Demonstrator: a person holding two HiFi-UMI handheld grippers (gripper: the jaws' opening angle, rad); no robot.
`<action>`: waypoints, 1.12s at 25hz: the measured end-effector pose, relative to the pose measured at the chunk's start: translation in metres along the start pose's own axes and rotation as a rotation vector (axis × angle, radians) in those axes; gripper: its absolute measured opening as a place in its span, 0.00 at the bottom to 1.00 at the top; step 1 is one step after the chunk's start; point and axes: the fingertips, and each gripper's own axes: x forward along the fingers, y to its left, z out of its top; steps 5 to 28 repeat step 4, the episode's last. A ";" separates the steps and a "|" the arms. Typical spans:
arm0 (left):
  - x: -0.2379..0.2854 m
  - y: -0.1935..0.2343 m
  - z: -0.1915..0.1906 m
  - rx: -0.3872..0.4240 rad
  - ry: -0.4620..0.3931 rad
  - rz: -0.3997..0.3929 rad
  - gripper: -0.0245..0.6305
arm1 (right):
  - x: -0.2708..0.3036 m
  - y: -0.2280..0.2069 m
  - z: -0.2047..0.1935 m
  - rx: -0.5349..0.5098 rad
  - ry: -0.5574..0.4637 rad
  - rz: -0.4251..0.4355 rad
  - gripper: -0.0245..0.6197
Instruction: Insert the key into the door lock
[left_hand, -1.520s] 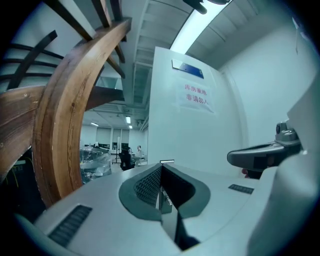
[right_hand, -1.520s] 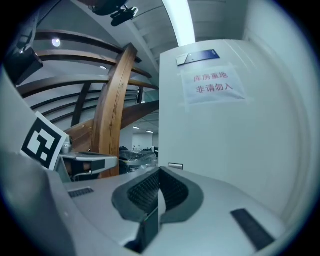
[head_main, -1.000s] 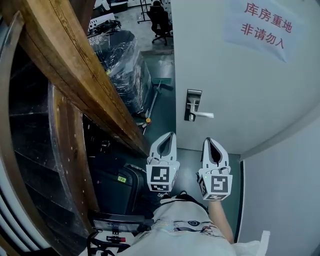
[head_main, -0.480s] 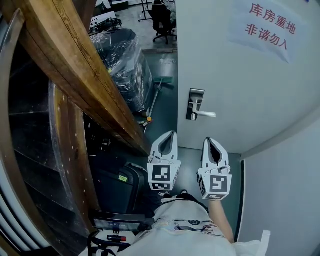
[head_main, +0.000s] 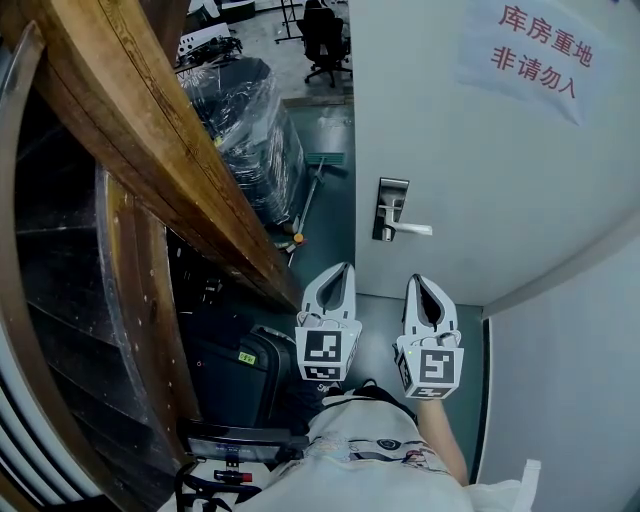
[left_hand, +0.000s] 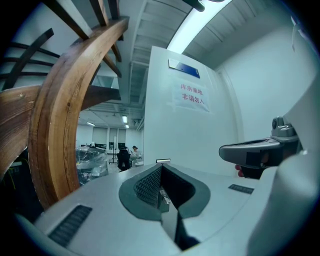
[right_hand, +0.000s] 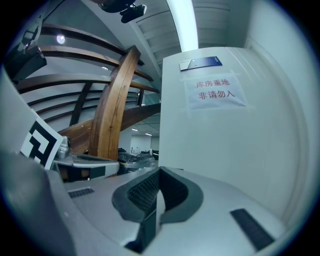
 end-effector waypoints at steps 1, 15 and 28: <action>0.000 0.000 0.000 0.000 0.001 -0.002 0.04 | 0.000 0.000 0.000 0.000 0.002 0.000 0.05; 0.002 -0.001 -0.001 0.001 0.004 -0.006 0.04 | 0.000 -0.001 -0.002 -0.001 0.006 0.000 0.05; 0.002 -0.001 -0.001 0.001 0.004 -0.006 0.04 | 0.000 -0.001 -0.002 -0.001 0.006 0.000 0.05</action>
